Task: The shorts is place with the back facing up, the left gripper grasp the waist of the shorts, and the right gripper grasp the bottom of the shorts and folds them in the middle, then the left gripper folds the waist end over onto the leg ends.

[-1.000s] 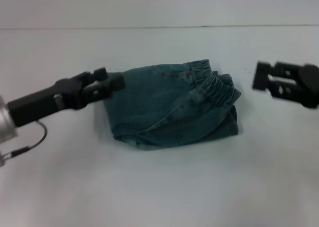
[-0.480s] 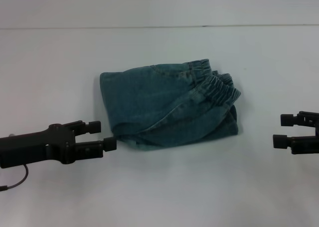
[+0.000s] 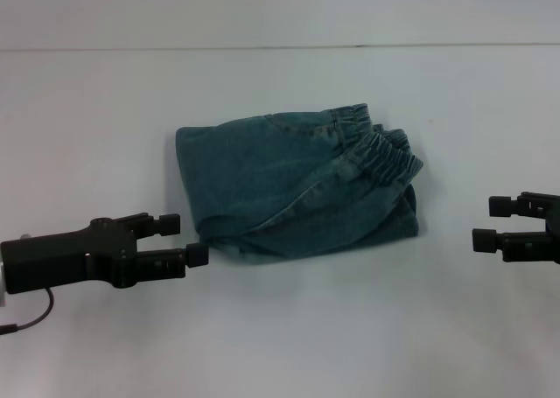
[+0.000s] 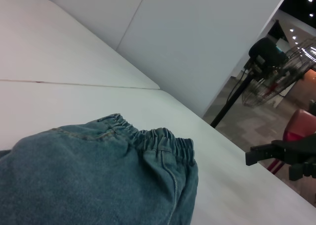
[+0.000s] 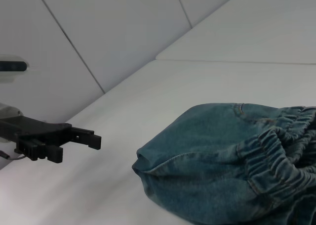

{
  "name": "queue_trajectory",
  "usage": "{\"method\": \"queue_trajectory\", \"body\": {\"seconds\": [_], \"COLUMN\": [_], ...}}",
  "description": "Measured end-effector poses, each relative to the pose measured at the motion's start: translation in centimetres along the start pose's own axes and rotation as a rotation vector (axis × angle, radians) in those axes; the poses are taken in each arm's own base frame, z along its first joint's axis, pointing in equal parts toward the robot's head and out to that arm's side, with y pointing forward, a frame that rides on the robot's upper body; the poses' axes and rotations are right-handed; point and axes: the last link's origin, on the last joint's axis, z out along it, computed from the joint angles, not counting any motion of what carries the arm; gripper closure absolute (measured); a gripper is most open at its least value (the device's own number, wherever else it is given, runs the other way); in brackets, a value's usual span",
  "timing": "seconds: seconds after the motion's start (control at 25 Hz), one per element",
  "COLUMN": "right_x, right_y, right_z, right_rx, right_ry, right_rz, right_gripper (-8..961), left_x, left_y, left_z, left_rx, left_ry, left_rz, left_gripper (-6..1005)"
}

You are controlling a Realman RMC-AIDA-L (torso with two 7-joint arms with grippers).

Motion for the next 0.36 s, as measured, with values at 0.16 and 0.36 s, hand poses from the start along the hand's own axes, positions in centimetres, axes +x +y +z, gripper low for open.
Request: {"method": "queue_trajectory", "body": {"seconds": [0.16, 0.36], "right_x": [-0.09, -0.04], "right_y": [-0.07, -0.05], "right_z": [0.12, 0.22], "right_rx": [0.002, -0.001], "right_ry": [0.004, 0.005], "right_rz": [-0.004, -0.001], "right_gripper": [3, 3], "left_x": [0.04, 0.16], "left_y": [-0.08, -0.15], "left_z": [0.04, 0.10], "left_rx": [0.005, 0.008], "left_ry": [0.001, 0.001], "left_rz": [-0.007, -0.011], "left_gripper": [107, 104]}}
